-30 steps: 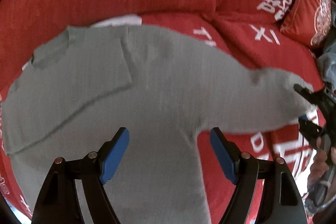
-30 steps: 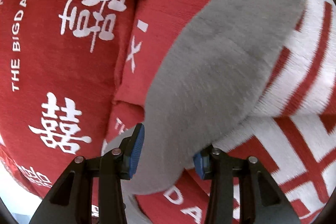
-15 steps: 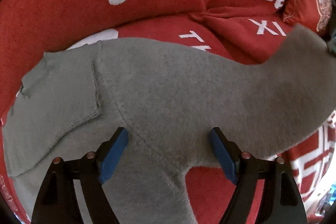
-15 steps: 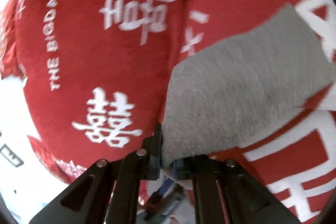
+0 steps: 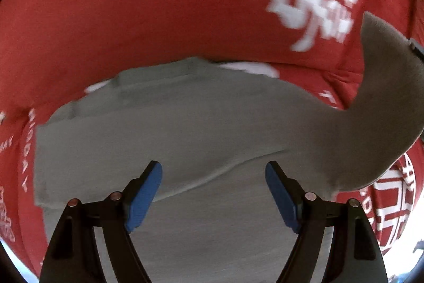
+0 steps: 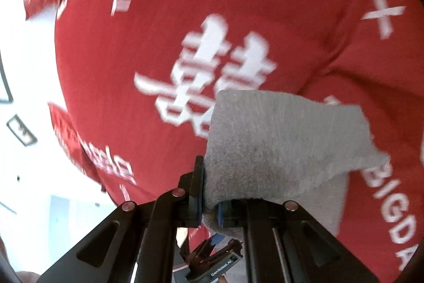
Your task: Fold small clothes
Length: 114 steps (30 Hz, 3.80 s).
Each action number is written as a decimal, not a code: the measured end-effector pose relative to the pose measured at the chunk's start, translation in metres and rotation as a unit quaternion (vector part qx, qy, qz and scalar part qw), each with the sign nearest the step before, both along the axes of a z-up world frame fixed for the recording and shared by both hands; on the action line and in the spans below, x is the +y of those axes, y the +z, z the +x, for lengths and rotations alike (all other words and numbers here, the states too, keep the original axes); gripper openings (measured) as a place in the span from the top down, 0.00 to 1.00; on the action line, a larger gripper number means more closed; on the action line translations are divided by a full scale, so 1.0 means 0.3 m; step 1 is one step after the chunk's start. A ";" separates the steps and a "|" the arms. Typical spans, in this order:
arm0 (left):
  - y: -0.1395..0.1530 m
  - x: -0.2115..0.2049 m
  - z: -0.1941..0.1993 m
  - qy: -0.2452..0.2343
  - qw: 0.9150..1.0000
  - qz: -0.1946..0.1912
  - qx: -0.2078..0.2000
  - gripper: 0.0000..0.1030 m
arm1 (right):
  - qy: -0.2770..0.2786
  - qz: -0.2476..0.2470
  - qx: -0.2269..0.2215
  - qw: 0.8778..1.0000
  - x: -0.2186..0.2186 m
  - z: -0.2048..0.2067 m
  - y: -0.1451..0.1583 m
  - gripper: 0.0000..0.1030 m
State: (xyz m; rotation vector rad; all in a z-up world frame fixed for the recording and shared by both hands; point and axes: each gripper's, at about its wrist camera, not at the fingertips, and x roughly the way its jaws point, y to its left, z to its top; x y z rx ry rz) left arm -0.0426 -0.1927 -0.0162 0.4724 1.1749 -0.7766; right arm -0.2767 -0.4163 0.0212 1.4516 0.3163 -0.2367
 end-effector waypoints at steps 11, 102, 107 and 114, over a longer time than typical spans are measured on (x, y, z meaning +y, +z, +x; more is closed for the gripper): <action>-0.026 0.350 0.259 0.103 0.995 0.013 -0.013 0.22 | 0.170 -0.060 0.047 0.982 0.320 0.513 -0.043 0.92; -0.166 0.532 0.493 0.103 0.992 0.038 0.056 0.22 | 0.066 0.044 0.233 0.969 0.122 0.101 -0.418 0.52; -0.165 0.546 0.485 0.096 0.993 0.048 0.049 0.22 | 0.132 -0.030 0.263 0.955 0.110 0.177 -0.366 0.92; -0.132 0.596 0.508 0.121 0.990 0.059 0.043 0.22 | 0.142 -0.067 0.332 0.930 0.133 0.187 -0.379 0.92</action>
